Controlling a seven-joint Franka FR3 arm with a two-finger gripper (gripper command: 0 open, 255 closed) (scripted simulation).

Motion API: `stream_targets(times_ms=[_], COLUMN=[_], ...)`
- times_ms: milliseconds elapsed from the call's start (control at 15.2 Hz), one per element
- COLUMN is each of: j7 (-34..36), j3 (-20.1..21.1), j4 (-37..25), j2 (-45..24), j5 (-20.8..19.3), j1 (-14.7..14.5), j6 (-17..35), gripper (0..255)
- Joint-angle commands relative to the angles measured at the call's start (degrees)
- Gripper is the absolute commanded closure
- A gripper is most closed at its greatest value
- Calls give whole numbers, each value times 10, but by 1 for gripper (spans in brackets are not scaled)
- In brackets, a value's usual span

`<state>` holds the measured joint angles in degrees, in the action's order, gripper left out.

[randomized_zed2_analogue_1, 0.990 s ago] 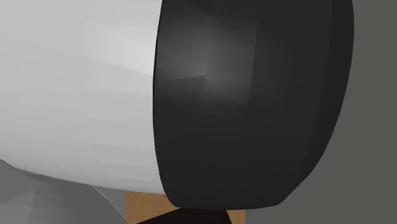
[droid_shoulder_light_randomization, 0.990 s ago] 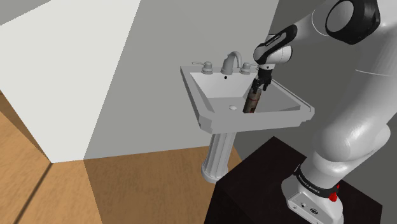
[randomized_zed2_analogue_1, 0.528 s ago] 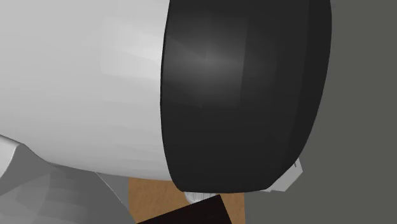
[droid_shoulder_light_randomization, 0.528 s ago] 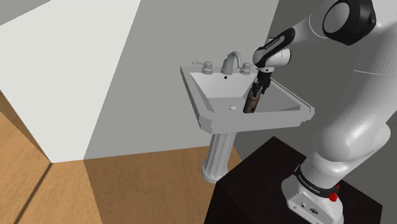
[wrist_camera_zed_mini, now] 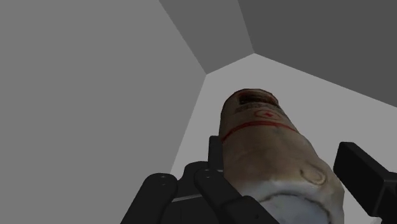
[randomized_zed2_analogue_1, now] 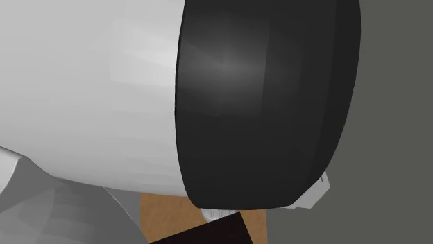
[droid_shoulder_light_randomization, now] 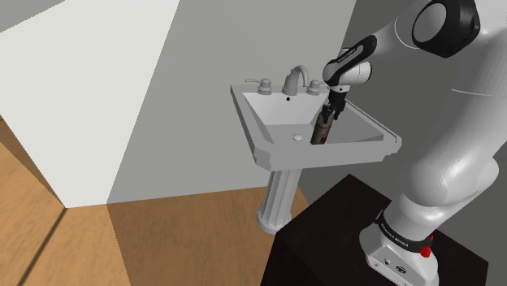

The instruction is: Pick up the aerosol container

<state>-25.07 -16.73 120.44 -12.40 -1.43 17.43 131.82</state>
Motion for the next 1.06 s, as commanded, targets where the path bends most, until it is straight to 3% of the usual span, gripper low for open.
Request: stream_targets(times_ms=[0, 990], j7=[1, 6], j3=[-1, -4], j4=[-3, -45], j2=[7, 60], j5=[-2, -18], j1=[-1, -5], j6=[-11, -104], gripper=[255, 255])
